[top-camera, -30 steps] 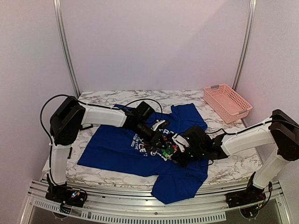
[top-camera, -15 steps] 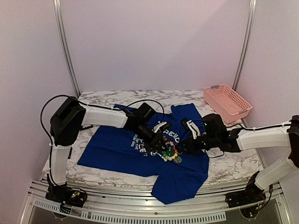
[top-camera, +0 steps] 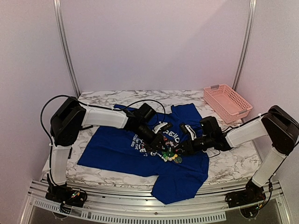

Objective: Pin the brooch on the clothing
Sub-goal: Pin the clothing with brooches onto the flattened clothing.

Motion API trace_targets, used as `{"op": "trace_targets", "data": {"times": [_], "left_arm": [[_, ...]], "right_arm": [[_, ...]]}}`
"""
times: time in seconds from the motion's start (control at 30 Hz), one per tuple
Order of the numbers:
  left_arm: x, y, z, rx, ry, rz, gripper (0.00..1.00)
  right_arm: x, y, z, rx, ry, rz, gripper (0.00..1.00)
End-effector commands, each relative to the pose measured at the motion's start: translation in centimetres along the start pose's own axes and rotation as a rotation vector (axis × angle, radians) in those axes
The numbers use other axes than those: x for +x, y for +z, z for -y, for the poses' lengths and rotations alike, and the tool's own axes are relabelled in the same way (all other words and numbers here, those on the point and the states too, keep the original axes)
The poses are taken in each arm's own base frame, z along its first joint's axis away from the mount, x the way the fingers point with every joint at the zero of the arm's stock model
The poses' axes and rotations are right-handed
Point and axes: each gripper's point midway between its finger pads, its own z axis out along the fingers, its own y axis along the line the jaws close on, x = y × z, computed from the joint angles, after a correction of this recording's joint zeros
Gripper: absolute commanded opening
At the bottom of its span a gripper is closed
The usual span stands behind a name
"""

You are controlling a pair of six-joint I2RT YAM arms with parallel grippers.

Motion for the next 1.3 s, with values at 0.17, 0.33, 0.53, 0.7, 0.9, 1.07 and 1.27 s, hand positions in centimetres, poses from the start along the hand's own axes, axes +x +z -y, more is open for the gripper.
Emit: {"op": "trace_targets", "data": {"times": [0.17,0.33,0.53,0.7,0.9,1.07,1.27], "left_arm": [[0.6,0.7,0.3,0.004,0.035,-0.016,0.0],[0.0,0.5,1.1,0.031,0.117,-0.004,0.0],[-1.1,-1.1,2.4,0.043,0.419,0.009,0.58],[-0.7,-3.1,2.5,0.025,0.654,-0.059,0.66],[0.0,-4.4,2.2,-0.039,0.866,-0.056,0.67],[-0.7,-4.8,1.3,-0.158,0.872,0.028,0.67],[1.2,-4.3,2.7,-0.154,0.997,0.031,0.52]], "right_arm": [[0.1,1.3,-1.6,-0.166,-0.026,-0.022,0.28],[0.2,1.4,-1.8,-0.207,-0.007,-0.035,0.07],[0.3,0.7,-0.9,-0.212,0.117,-0.077,0.0],[0.2,0.9,-1.2,-0.242,0.173,-0.13,0.0],[1.1,1.5,-0.6,-0.25,0.265,-0.212,0.0],[2.0,1.7,0.0,-0.227,0.281,-0.234,0.0],[2.0,1.7,0.8,-0.2,0.318,-0.233,0.0]]}}
